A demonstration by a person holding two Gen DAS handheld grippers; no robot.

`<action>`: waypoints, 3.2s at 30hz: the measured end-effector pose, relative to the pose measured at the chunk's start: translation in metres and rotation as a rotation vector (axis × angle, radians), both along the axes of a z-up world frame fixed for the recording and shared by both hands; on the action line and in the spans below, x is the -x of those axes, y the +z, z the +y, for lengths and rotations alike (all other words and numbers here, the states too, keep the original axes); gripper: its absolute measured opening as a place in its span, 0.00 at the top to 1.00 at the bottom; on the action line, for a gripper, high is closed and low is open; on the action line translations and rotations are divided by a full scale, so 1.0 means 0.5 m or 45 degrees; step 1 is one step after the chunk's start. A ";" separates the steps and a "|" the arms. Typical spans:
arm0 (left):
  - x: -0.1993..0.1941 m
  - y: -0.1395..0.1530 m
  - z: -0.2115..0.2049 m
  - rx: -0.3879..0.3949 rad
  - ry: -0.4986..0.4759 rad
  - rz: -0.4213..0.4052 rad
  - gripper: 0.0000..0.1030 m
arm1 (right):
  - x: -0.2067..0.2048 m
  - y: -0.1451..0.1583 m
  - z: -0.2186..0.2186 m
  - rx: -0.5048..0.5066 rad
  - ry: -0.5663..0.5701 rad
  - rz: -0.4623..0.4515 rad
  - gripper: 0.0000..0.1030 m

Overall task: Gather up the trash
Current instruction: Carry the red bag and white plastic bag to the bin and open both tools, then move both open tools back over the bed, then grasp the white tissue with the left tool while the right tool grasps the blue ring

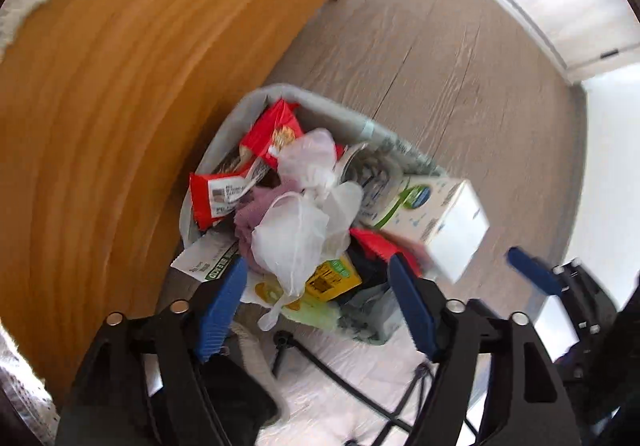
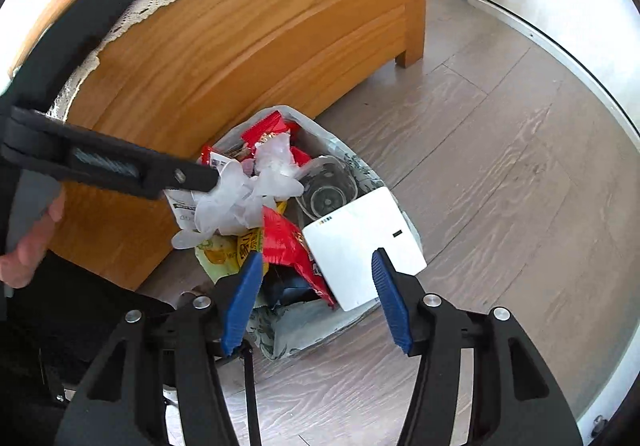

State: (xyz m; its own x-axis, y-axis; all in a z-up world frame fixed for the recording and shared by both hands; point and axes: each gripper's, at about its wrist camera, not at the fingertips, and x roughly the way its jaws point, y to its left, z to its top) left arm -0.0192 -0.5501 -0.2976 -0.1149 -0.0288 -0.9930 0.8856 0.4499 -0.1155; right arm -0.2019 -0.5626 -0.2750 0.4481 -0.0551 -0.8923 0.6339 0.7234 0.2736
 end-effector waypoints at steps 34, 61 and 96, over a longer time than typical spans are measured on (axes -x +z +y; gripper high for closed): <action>-0.254 0.601 0.400 0.837 0.416 -0.439 0.14 | -0.259 0.475 0.080 0.670 0.285 -0.079 0.39; -0.963 0.389 0.851 0.554 0.946 -0.578 0.39 | -0.783 0.658 0.393 0.806 0.880 -0.394 0.34; -1.053 0.413 1.367 1.051 1.607 -0.687 1.00 | -1.880 0.426 0.729 0.508 0.870 -0.081 0.34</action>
